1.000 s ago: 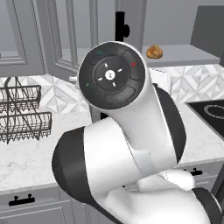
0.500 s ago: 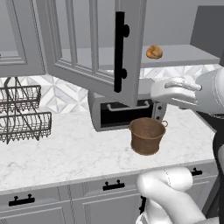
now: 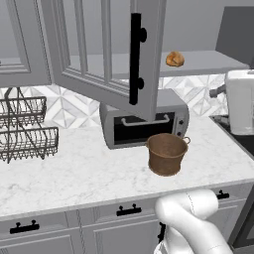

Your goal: Open the cabinet, pick up the bread from the cabinet and place it in the basket. Then move the basket to the dining counter.

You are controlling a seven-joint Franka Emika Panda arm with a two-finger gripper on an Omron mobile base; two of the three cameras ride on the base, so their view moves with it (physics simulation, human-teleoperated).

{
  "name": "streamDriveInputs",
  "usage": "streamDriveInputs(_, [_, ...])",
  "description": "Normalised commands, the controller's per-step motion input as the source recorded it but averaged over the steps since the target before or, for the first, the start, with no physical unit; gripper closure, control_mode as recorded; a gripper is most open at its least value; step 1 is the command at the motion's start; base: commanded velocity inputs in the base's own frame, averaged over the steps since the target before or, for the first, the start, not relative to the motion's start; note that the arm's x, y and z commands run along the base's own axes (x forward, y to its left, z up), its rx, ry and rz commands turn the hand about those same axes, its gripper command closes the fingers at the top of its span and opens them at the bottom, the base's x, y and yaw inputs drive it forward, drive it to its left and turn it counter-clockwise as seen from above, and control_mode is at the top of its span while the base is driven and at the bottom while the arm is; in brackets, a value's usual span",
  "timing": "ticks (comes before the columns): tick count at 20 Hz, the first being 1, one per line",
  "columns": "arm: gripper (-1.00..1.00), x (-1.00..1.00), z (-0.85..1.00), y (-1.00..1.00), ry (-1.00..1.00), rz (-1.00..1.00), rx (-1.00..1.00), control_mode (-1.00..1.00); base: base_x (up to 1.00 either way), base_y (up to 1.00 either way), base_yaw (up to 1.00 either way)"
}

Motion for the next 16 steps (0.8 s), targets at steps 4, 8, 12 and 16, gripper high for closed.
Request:
streamDriveInputs(4, [-1.0, 0.71, -0.04, -0.13, 0.39, -0.07, 0.45, -1.0, 0.0, 0.0, 0.0])
streamDriveInputs(8, [-1.0, 0.67, 0.03, 0.06, 0.51, -0.02, 0.3, -1.0, 0.0, 0.0, 0.0])
streamDriveInputs(12, [-1.0, 0.48, 0.12, 0.21, 0.47, 0.04, 0.21, -1.0, 0.0, 0.0, 0.0])
streamDriveInputs(16, [-1.0, 0.42, 0.04, 0.54, 0.4, 0.19, 0.11, -1.0, 0.0, 0.0, 0.0])
